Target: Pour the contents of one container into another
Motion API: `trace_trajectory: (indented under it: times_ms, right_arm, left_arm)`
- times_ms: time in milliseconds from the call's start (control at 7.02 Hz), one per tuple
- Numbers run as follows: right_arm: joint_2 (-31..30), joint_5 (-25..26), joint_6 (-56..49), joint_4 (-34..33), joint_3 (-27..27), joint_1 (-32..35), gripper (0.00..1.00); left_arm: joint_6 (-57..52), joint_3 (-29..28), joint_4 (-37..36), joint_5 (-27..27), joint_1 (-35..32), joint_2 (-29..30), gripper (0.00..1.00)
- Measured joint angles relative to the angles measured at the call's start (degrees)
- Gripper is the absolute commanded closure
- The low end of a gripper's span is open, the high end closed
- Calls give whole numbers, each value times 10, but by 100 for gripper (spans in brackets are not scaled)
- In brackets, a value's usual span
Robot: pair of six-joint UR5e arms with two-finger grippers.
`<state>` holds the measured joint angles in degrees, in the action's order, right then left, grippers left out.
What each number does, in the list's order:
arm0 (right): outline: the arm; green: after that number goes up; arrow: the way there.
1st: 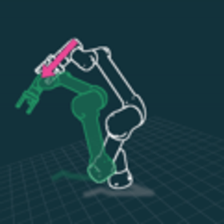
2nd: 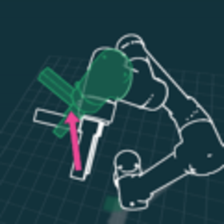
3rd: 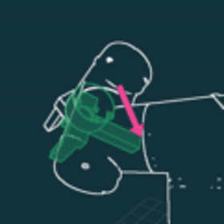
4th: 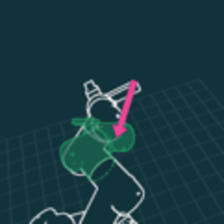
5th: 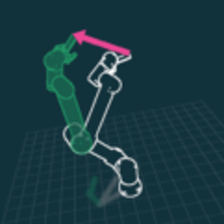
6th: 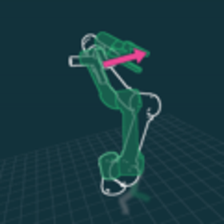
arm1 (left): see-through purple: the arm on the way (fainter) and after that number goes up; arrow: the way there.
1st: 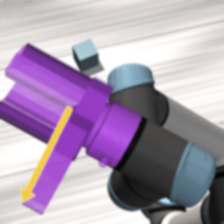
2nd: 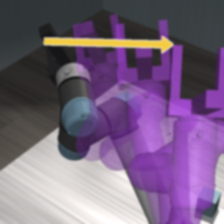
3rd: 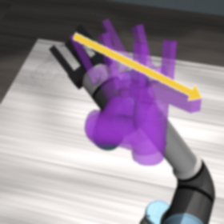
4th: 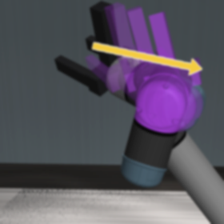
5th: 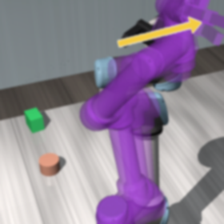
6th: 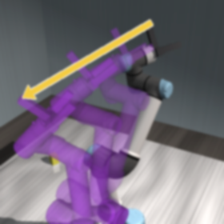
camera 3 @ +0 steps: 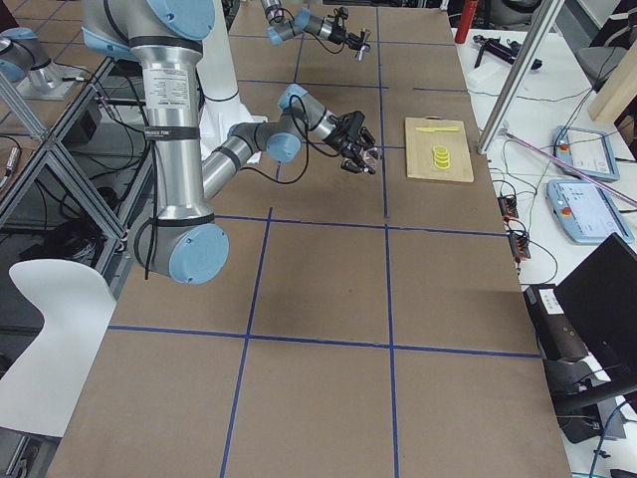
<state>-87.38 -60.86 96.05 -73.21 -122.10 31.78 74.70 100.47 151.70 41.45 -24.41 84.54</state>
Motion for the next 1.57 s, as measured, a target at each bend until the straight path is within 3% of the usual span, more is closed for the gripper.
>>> trace_trajectory:
  times_ms: [712,1139,1567]
  right_arm:
    - [-45,27,48,5,8,-15,100]
    - [-112,92,70,128,35,-58,100]
    - [-127,164,75,157,62,-102,100]
  left_arm:
    - [112,-11,-117,-104,63,-12,100]
    - [116,-13,-126,-131,74,-11,100]
    - [138,-35,-127,-140,86,-7,100]
